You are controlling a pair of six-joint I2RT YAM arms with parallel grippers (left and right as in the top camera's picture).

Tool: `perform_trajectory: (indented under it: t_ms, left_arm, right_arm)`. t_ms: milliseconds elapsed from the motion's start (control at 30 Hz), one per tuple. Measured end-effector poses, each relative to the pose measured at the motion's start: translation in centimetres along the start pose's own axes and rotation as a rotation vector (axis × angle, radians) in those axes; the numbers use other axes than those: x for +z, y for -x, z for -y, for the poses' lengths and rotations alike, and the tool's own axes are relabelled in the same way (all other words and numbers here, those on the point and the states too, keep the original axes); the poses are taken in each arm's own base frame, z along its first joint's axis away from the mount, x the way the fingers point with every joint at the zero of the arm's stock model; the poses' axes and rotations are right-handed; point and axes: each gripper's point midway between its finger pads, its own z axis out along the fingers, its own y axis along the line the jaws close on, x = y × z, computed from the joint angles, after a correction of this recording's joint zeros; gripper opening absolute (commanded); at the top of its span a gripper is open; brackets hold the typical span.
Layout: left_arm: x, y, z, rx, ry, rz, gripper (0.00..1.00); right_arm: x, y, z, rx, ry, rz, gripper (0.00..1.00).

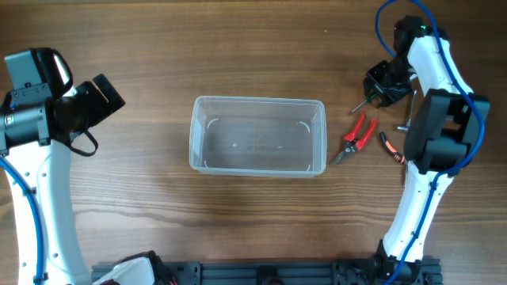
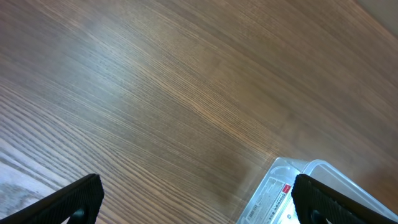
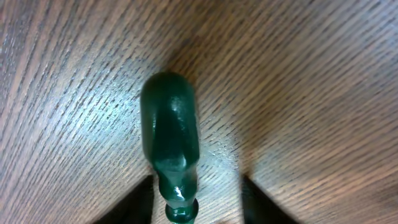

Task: Pack container
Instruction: 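Grasp the green-handled screwdriver with the right gripper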

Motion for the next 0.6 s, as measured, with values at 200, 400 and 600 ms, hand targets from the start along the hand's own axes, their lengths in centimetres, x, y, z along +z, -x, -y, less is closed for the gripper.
perform_trajectory:
  t_ms: [200, 400, 600]
  left_arm:
    - [0.00, 0.00, 0.00, 0.000, 0.000, 0.000, 1.00]
    - [0.00, 0.01, 0.01, 0.000, 0.000, 0.000, 1.00]
    - [0.01, 0.00, 0.00, 0.000, 0.000, 0.000, 1.00]
  right_arm:
    - [0.05, -0.09, -0.09, -0.010, 0.005, -0.006, 0.19]
    - [0.09, -0.20, -0.23, -0.018, 0.013, -0.013, 0.11]
    - [0.08, -0.19, -0.25, -0.019, 0.014, -0.012, 0.04]
